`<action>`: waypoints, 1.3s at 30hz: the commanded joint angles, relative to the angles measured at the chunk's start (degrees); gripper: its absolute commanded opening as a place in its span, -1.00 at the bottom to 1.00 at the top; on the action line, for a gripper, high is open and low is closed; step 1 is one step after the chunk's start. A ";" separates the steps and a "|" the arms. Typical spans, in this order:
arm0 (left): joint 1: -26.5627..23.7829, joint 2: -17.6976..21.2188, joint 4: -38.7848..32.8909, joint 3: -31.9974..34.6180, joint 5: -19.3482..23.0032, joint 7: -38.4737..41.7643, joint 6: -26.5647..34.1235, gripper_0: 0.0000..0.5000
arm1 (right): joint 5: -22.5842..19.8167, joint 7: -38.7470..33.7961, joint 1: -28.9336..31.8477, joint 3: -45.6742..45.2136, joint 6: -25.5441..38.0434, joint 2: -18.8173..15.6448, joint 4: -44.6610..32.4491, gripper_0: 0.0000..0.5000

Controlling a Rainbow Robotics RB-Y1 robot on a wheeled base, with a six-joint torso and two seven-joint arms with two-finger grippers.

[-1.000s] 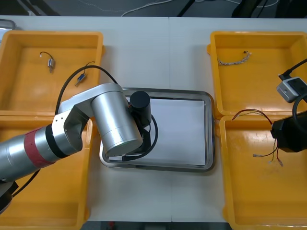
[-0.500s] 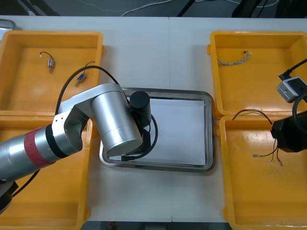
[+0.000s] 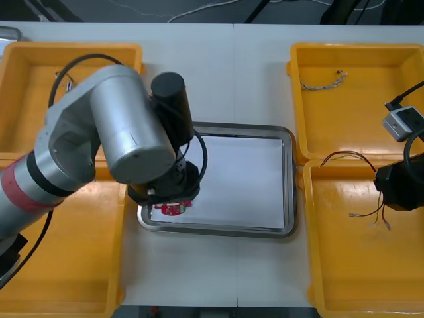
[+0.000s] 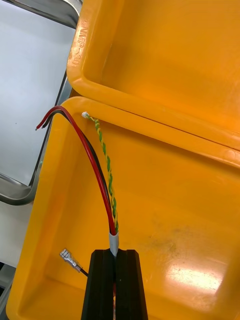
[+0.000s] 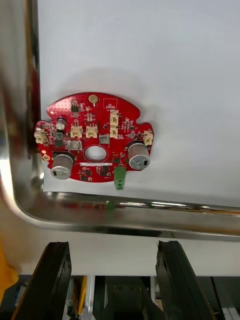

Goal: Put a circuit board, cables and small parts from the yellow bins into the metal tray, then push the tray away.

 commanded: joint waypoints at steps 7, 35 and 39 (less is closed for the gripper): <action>-2.83 3.58 -4.11 17.39 7.22 -11.94 0.69 1.00 | 0.05 -1.55 -0.72 1.28 0.17 -2.06 -0.11 -1.00; 4.99 15.18 10.83 39.89 -1.22 -47.80 0.69 1.00 | -0.39 0.56 -20.41 33.80 -0.58 -6.63 -1.61 -1.00; 4.99 15.09 14.00 39.89 -4.03 -48.24 0.69 1.00 | 0.23 1.09 -24.45 39.86 -3.48 -6.37 0.06 -1.00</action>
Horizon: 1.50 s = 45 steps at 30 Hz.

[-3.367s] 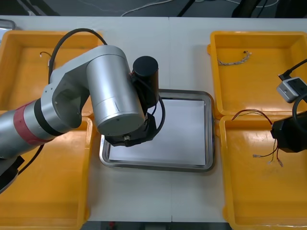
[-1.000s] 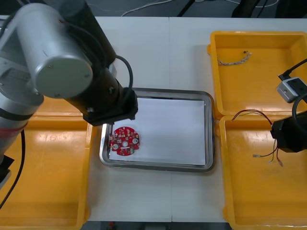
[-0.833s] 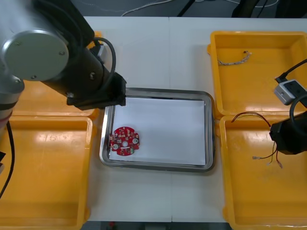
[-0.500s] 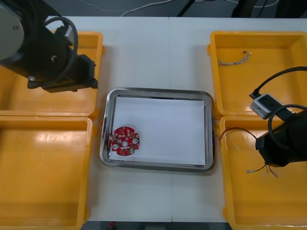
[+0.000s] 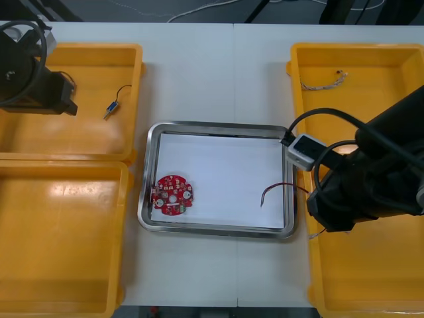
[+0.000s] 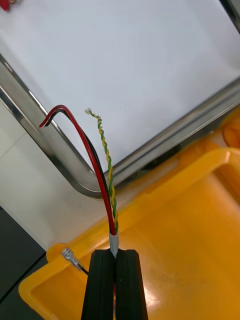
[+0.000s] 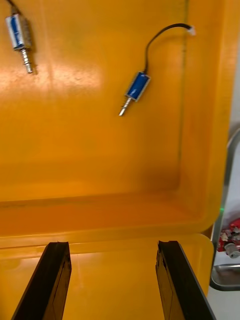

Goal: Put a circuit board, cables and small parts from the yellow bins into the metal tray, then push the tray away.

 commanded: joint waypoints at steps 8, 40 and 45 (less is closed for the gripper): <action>0.48 2.40 5.92 1.44 -8.12 2.66 -0.90 1.00 | 0.60 3.45 -12.67 14.81 -7.84 0.74 6.47 -1.00; -1.28 -0.85 13.21 3.81 -6.54 -8.94 -14.26 1.00 | 5.52 20.06 -20.32 33.88 -25.16 8.21 28.80 -1.00; -3.48 -2.44 17.08 3.46 -6.19 -14.04 -15.41 1.00 | 7.54 19.62 -20.32 35.55 -26.74 8.47 29.68 -1.00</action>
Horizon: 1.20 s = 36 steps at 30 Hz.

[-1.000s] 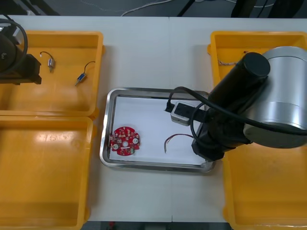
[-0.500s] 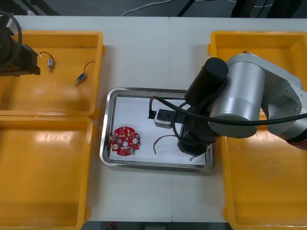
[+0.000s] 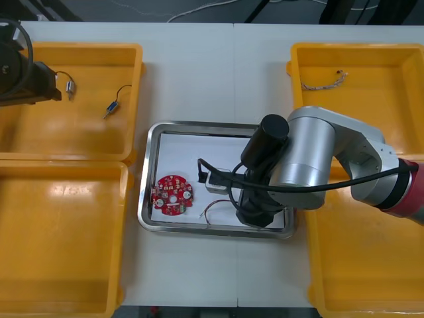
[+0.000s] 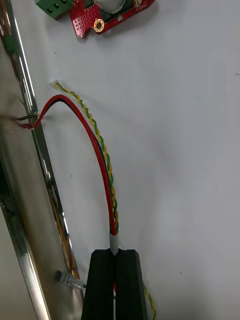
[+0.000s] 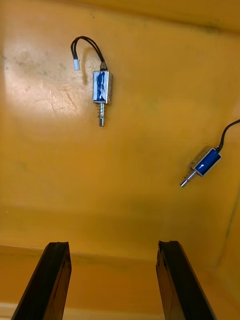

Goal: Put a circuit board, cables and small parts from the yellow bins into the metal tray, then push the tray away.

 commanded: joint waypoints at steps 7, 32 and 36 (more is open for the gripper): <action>-5.41 -3.34 6.73 -3.34 0.68 -18.32 -6.35 0.97 | 2.26 1.16 -2.05 2.59 -2.12 2.01 2.19 -1.00; -15.60 -11.16 27.83 -11.69 -0.55 -33.88 -19.10 0.90 | 0.06 0.55 -3.37 -5.94 7.99 1.30 -3.26 1.00; -15.87 -12.04 28.35 -12.57 -1.51 -34.32 -20.15 0.91 | -1.69 0.11 -3.37 -9.81 11.77 1.30 -4.49 1.00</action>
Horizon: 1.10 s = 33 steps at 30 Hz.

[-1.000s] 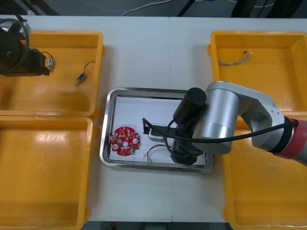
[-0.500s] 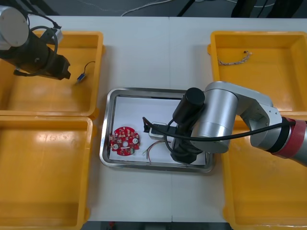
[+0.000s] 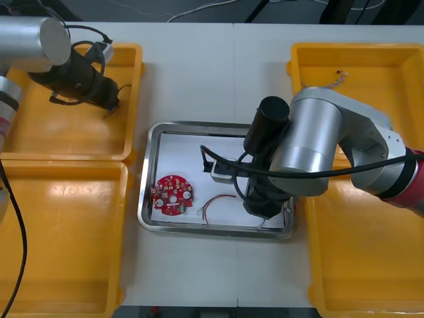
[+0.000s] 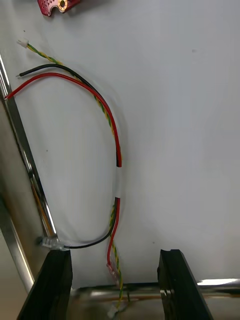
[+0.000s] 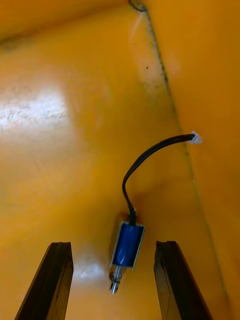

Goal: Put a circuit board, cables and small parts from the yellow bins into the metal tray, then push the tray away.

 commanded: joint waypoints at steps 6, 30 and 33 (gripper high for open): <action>-3.21 -1.85 0.63 -2.44 -2.31 -3.72 -1.55 0.90 | -5.27 -1.21 -2.28 -12.88 9.90 -0.15 -4.77 1.00; -2.86 -2.56 3.79 -1.91 -4.59 -4.33 -4.10 -1.00 | -11.51 -24.68 2.56 -33.01 16.98 -8.59 -5.91 1.00; -2.77 -2.56 3.79 -1.29 -4.59 -4.51 -4.10 -1.00 | -11.78 -28.02 4.23 -35.65 16.98 -10.17 -6.00 1.00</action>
